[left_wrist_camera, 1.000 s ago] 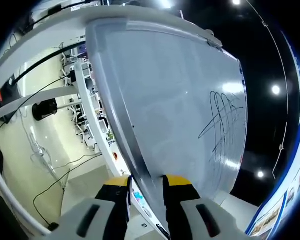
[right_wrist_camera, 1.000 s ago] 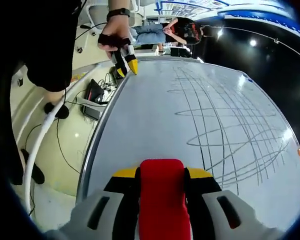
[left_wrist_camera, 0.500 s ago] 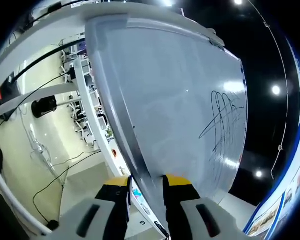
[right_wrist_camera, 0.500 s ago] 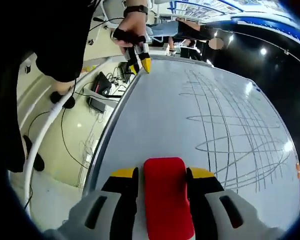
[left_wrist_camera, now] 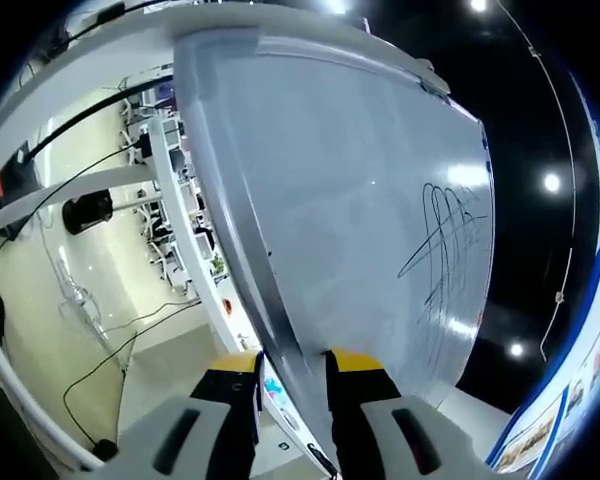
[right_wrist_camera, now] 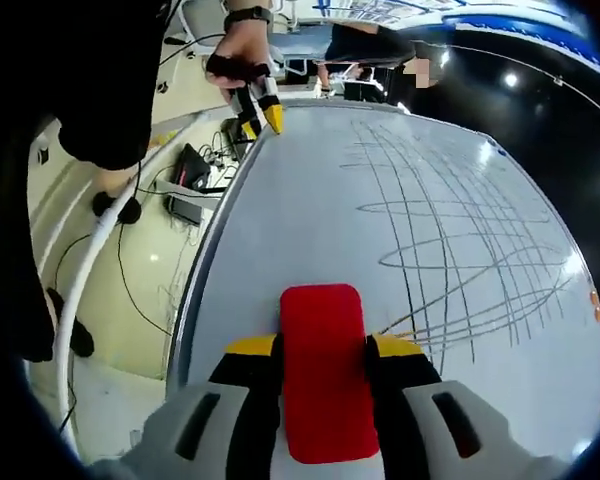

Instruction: Wipe the writing off the whiteboard with the eraser

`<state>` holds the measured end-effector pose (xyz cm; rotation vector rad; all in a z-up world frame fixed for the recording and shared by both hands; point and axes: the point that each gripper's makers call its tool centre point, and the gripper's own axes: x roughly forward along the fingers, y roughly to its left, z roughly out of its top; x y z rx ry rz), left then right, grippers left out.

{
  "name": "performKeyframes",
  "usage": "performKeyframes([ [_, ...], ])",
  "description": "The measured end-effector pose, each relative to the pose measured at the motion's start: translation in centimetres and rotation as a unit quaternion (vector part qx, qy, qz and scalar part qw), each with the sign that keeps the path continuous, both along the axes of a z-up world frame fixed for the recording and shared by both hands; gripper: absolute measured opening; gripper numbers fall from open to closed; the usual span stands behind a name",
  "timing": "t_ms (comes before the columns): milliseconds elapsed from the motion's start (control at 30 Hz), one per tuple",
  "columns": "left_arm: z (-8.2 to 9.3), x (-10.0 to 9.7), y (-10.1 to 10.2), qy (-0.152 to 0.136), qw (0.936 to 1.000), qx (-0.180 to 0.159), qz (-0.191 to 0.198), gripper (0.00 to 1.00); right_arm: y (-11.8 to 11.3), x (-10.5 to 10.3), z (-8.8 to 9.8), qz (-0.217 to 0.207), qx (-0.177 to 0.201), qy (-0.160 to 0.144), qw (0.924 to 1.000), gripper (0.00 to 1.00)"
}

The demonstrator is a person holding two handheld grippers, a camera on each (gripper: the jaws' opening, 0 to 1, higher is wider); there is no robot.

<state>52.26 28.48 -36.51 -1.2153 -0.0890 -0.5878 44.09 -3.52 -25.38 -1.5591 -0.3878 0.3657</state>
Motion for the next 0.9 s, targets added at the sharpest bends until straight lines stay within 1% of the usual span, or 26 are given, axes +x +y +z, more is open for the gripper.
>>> performKeyframes([
  [167, 0.0, -0.1, -0.1, 0.0, 1.0, -0.001, 0.0, 0.28, 0.0, 0.1, -0.2, -0.006, 0.007, -0.01, 0.9999, 0.35],
  [267, -0.1, 0.0, -0.1, 0.0, 1.0, -0.002, 0.0, 0.28, 0.0, 0.2, -0.5, -0.013, 0.007, -0.01, 0.9998, 0.35],
  [367, 0.3, -0.7, -0.5, -0.002, 1.0, -0.003, 0.001, 0.28, -0.1, 0.4, -0.8, -0.016, 0.003, -0.013, 0.9998, 0.35],
  [467, 0.5, -1.1, -0.7, -0.002, 1.0, -0.004, 0.002, 0.28, -0.2, 0.4, -0.5, -0.019, 0.011, -0.005, 0.9997, 0.35],
  [533, 0.7, -1.5, -1.0, -0.001, 1.0, -0.002, 0.001, 0.28, -0.2, 0.5, -0.3, -0.021, 0.009, -0.003, 0.9997, 0.35],
  [700, 0.6, -1.3, -0.9, 0.001, 1.0, 0.001, -0.003, 0.28, -0.3, 0.6, 0.8, -0.018, 0.007, -0.003, 0.9998, 0.35],
  [867, 0.6, -1.5, -1.0, 0.001, 1.0, 0.0, -0.002, 0.28, -0.2, 0.2, 2.9, -0.016, 0.015, -0.01, 0.9997, 0.35],
  [900, 0.6, -1.4, -1.0, 0.001, 1.0, 0.0, -0.002, 0.28, -0.2, 0.2, 3.2, -0.015, 0.017, -0.007, 0.9997, 0.35],
])
